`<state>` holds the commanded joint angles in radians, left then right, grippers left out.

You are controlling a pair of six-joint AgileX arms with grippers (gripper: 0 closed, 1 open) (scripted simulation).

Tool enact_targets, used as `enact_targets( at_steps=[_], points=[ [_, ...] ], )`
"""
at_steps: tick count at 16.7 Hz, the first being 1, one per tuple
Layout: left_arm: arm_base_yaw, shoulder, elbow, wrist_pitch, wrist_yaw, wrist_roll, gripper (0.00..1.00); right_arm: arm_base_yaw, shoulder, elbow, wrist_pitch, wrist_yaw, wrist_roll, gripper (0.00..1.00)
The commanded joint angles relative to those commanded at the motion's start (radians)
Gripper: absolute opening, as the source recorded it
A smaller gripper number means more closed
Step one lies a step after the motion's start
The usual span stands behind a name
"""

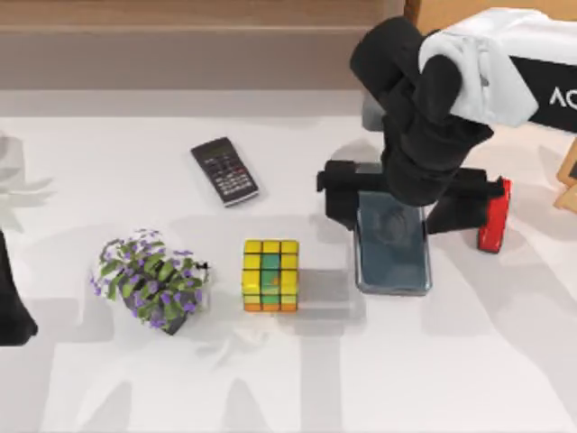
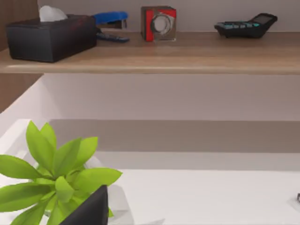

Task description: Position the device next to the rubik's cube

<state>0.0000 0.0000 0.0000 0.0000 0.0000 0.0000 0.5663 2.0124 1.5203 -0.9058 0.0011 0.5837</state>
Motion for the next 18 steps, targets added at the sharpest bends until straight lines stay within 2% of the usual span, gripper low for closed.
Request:
enact_targets(
  at_steps=[5, 11, 18],
  points=[
    [0.0, 0.0, 0.0, 0.0, 0.0, 0.0, 1.0, -0.001, 0.093, -0.08, 0.008, 0.005, -0.001, 0.0],
    [0.0, 0.0, 0.0, 0.0, 0.0, 0.0, 1.0, -0.001, 0.094, -0.081, 0.008, 0.005, -0.001, 0.0],
    [0.0, 0.0, 0.0, 0.0, 0.0, 0.0, 1.0, -0.001, 0.094, -0.081, 0.008, 0.005, -0.001, 0.53]
  ],
)
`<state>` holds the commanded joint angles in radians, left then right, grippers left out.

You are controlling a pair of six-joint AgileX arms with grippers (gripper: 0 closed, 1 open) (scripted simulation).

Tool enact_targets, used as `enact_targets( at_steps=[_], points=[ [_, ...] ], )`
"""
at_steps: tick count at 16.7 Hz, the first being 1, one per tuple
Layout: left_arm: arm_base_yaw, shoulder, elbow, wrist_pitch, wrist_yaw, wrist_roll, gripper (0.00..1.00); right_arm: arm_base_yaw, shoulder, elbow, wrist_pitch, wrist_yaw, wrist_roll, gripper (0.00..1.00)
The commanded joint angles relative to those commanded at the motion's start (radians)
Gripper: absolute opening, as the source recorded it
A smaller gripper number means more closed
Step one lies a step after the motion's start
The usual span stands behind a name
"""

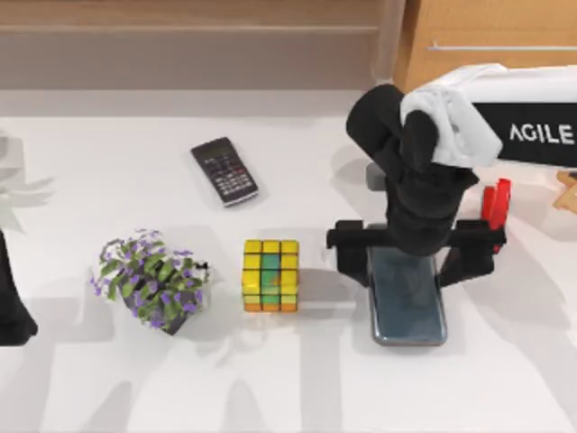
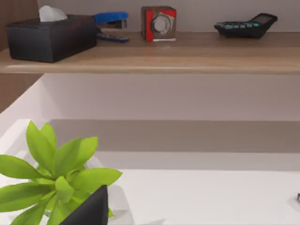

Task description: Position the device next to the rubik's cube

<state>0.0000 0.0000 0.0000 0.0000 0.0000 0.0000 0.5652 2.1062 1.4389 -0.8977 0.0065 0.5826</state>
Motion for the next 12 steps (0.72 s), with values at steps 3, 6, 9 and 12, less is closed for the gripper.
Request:
enact_targets(
  at_steps=[3, 6, 9, 12],
  points=[
    [0.0, 0.0, 0.0, 0.0, 0.0, 0.0, 1.0, 0.0, 0.0, 0.0, 0.0, 0.0, 0.0, 0.75],
    [0.0, 0.0, 0.0, 0.0, 0.0, 0.0, 1.0, 0.0, 0.0, 0.0, 0.0, 0.0, 0.0, 0.98],
    [0.0, 0.0, 0.0, 0.0, 0.0, 0.0, 1.0, 0.0, 0.0, 0.0, 0.0, 0.0, 0.0, 1.0],
    [0.0, 0.0, 0.0, 0.0, 0.0, 0.0, 1.0, 0.0, 0.0, 0.0, 0.0, 0.0, 0.0, 1.0]
  ],
)
